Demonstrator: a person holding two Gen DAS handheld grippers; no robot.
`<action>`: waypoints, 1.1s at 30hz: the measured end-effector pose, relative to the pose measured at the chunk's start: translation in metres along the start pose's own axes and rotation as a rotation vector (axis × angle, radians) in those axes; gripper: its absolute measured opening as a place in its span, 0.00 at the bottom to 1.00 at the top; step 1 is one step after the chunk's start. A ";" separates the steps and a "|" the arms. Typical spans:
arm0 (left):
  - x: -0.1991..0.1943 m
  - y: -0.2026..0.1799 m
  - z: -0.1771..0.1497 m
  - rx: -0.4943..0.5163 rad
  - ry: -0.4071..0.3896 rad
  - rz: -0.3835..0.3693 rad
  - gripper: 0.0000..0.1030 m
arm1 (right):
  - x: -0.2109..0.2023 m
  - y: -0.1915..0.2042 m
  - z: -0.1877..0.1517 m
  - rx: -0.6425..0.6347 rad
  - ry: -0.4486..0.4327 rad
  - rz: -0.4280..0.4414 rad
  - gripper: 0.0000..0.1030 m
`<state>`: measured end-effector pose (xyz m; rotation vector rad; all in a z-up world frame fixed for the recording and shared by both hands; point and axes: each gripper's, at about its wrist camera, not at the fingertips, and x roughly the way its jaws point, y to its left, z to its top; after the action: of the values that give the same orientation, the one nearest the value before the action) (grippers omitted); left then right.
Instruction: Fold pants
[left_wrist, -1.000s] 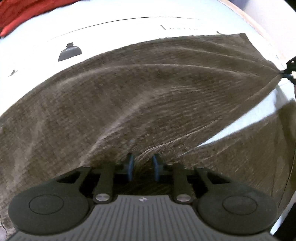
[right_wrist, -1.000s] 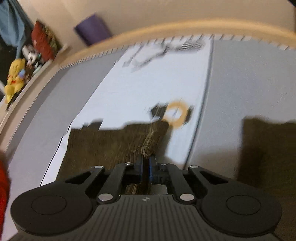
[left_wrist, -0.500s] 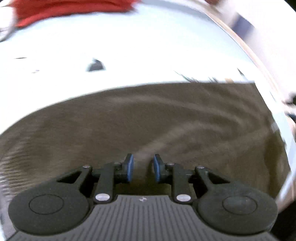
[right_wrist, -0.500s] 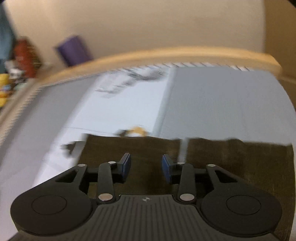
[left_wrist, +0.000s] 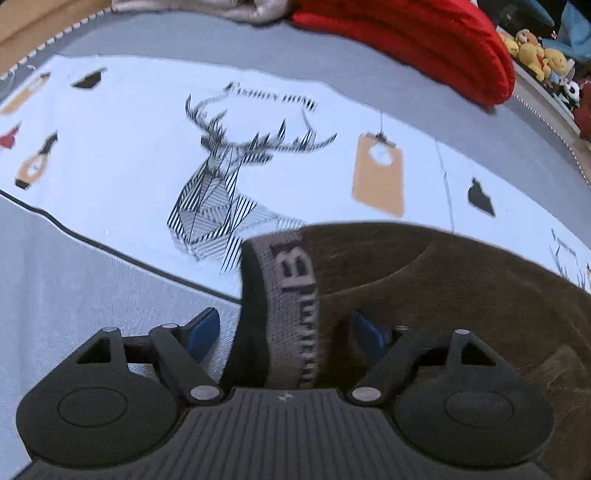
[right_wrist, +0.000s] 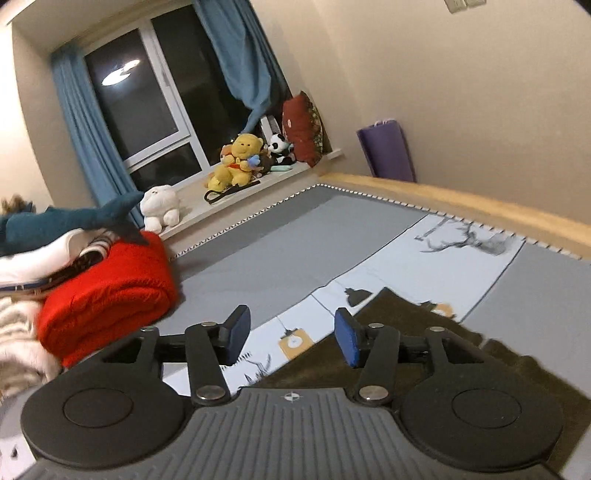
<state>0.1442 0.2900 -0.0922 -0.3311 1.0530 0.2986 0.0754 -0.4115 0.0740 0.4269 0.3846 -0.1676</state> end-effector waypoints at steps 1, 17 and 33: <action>0.005 0.002 -0.002 0.004 0.003 -0.006 0.81 | -0.008 -0.002 -0.002 0.008 0.004 -0.008 0.53; -0.001 -0.003 0.021 0.075 -0.093 0.048 0.31 | -0.032 -0.014 -0.019 0.115 0.043 -0.086 0.53; -0.056 -0.007 -0.055 0.274 0.084 0.063 0.63 | -0.046 0.044 -0.038 -0.059 0.142 0.132 0.53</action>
<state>0.0770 0.2571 -0.0676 -0.0648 1.1724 0.1950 0.0308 -0.3523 0.0765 0.4060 0.4982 0.0031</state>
